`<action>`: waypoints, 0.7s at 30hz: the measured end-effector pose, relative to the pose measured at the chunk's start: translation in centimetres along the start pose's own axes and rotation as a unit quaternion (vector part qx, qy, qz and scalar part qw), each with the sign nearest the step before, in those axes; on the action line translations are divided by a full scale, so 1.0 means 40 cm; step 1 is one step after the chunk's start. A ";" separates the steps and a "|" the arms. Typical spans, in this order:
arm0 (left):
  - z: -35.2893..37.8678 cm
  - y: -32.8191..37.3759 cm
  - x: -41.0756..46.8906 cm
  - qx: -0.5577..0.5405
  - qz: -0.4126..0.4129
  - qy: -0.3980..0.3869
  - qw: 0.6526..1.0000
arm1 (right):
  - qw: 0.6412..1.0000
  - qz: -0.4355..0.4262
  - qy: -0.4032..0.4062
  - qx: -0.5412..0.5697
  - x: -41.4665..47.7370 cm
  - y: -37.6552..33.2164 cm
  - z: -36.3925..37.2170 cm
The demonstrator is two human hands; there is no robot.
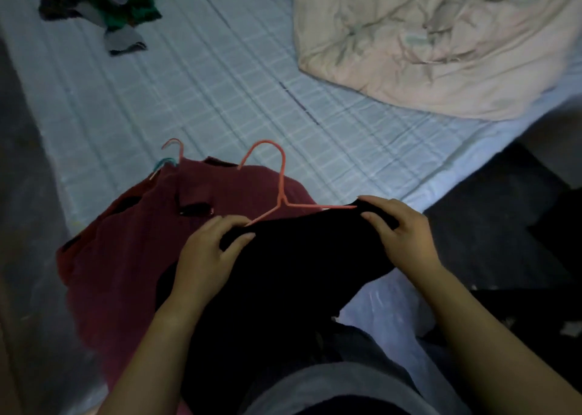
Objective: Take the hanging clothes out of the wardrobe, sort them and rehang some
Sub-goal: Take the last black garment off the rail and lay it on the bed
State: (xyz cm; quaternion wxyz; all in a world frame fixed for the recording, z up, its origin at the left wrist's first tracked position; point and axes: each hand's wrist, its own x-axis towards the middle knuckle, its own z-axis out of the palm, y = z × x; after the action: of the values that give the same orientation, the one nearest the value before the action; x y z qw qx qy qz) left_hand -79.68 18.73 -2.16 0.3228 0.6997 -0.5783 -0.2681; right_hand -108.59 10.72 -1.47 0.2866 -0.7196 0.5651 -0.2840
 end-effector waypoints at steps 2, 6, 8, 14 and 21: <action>0.041 0.064 -0.013 0.012 0.032 -0.024 0.999 | 0.999 0.015 0.042 0.004 -0.059 0.028 -0.071; 0.120 0.171 -0.059 -0.010 0.043 -0.039 0.998 | 0.995 0.008 0.101 -0.013 -0.117 0.065 -0.188; 0.162 0.217 -0.052 -0.022 0.049 -0.047 0.997 | 0.992 0.005 0.122 -0.018 -0.129 0.093 -0.246; 0.383 0.450 0.005 -0.038 0.105 -0.091 0.990 | 0.982 0.035 0.183 -0.037 -0.189 0.274 -0.491; 0.747 0.778 0.032 -0.097 0.108 -0.153 0.977 | 0.966 0.082 0.237 -0.064 -0.268 0.543 -0.849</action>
State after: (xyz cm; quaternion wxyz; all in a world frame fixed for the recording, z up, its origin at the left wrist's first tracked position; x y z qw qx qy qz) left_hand -121.60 9.43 2.17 0.3238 0.5487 -0.6645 -0.3906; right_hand -149.73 13.81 4.61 0.1204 -0.6002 0.6906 -0.3852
